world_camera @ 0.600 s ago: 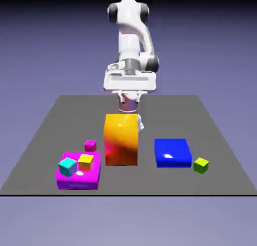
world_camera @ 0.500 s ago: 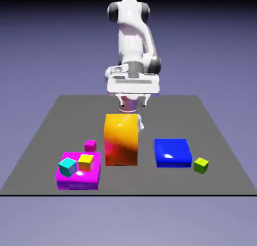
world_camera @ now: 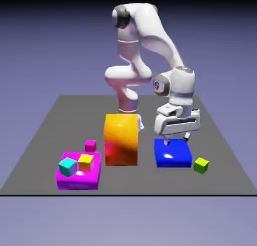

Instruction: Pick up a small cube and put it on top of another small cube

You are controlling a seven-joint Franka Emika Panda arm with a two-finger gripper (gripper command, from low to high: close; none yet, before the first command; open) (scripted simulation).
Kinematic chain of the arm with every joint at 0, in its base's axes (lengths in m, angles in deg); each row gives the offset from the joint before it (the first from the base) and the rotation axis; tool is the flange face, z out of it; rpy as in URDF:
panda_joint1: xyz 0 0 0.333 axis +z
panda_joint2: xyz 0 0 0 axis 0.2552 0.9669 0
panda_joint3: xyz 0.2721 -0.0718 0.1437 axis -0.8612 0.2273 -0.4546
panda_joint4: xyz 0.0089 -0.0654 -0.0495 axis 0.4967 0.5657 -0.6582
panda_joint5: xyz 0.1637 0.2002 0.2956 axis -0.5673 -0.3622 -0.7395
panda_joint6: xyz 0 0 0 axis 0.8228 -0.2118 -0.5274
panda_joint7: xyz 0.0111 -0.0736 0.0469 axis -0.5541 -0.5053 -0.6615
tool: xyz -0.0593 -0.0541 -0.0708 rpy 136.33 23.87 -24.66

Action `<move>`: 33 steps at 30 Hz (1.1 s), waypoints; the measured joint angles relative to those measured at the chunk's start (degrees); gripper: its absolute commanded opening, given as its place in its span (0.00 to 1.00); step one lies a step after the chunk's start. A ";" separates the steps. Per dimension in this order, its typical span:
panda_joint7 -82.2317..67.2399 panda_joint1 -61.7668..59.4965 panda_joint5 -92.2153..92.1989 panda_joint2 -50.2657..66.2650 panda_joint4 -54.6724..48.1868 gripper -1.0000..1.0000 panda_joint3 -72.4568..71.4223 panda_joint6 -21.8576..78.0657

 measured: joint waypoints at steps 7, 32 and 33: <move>3.14 1.38 5.25 14.54 -10.39 0.50 -7.77 12.07; 28.57 -11.37 -10.69 18.93 -17.11 0.00 0.97 19.78; 31.06 -12.95 -13.00 17.85 -16.74 0.00 2.77 19.34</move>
